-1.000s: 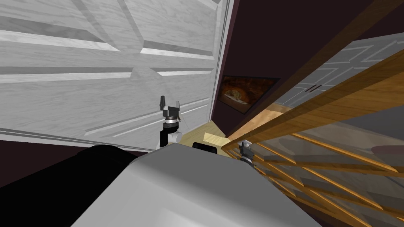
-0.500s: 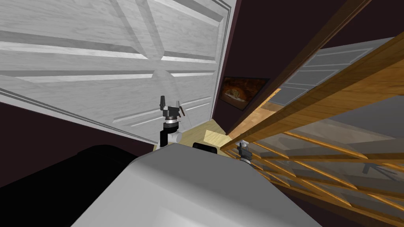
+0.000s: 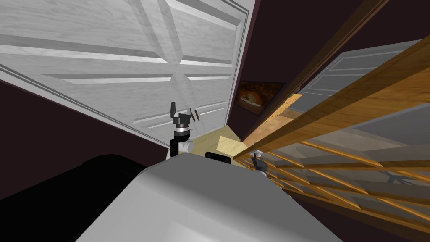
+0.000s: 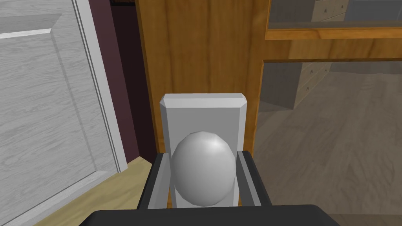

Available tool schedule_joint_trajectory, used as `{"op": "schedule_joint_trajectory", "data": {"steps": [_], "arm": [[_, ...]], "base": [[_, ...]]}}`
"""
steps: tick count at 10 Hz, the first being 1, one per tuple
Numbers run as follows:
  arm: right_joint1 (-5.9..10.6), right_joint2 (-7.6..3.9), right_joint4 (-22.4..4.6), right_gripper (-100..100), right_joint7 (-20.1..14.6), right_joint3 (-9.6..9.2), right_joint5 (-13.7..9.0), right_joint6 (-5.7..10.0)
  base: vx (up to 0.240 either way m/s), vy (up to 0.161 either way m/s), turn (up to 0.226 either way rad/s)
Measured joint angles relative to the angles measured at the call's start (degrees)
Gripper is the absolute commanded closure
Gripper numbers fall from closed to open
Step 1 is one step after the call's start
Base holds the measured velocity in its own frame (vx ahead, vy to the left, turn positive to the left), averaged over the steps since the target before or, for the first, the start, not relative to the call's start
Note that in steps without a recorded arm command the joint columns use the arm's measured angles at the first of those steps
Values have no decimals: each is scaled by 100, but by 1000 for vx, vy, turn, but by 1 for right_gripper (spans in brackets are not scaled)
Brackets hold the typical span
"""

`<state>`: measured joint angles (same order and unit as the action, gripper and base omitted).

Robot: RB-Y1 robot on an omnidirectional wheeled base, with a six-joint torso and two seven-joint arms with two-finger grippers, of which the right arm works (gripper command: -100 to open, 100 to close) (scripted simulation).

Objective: Pull the door open

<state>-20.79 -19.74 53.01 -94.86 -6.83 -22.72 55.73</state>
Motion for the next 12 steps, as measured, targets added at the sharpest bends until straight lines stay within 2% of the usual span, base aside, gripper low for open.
{"op": "schedule_joint_trajectory", "data": {"steps": [4, 6, 12], "arm": [[-142, -174, -27, 100, -243, -263, 211, 268], [-165, -199, -56, 100, -278, -298, 235, 290], [-176, -411, -259, 100, -538, -457, 372, 614]], "base": [[-187, -13, 55], [-177, -14, 128], [-209, -23, 108]]}}
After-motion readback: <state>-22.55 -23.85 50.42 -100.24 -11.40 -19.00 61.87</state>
